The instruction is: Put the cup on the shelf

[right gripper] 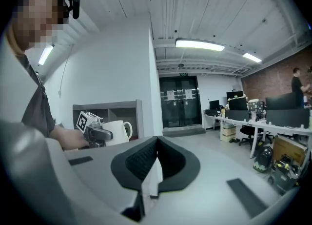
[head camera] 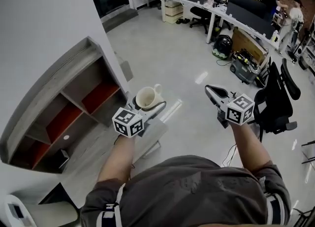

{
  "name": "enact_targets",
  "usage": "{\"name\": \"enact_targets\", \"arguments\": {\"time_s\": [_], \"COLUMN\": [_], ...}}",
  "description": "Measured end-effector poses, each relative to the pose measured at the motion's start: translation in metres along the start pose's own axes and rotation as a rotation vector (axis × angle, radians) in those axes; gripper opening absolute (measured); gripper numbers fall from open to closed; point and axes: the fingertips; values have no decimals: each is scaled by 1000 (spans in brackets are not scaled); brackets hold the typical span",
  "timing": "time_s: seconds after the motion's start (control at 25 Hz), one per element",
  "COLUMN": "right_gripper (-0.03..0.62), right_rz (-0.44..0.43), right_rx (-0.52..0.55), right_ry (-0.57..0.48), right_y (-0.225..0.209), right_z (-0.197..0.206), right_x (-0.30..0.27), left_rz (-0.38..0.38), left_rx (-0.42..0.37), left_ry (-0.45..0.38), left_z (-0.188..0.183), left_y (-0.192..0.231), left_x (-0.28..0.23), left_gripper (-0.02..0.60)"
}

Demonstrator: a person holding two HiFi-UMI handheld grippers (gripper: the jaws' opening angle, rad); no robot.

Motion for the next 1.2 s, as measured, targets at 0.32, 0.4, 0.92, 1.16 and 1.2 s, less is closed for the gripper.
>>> {"name": "enact_targets", "arguments": {"time_s": [0.32,0.4,0.92,1.16,1.2], "right_gripper": [-8,-8,-8,-8,-8], "right_rz": [-111,-131,-196,-162,-158], "right_rx": [69,83,109,92,89], "right_ry": [24,30,105,126,128], "right_y": [43,54,104,99,99], "right_z": [-27,-32,-24,-16,-15], "right_x": [-115,-140,-244,-267,-269], "left_rz": [-223,-275,-519,-552,-554], "left_rx": [34,43,77,70,71], "left_ry": [15,25,138,222,235], "left_z": [10,15,55,75,77], "left_y": [113,139,291,336,340], "left_x": [72,88,131,123,121], "left_gripper": [422,422,422,422,422]}}
Point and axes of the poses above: the fingertips, and each gripper's own axes: x backward along the fingers, y to its left, z out of its underside, and after that the axes turned 5 degrees about y, right-handed
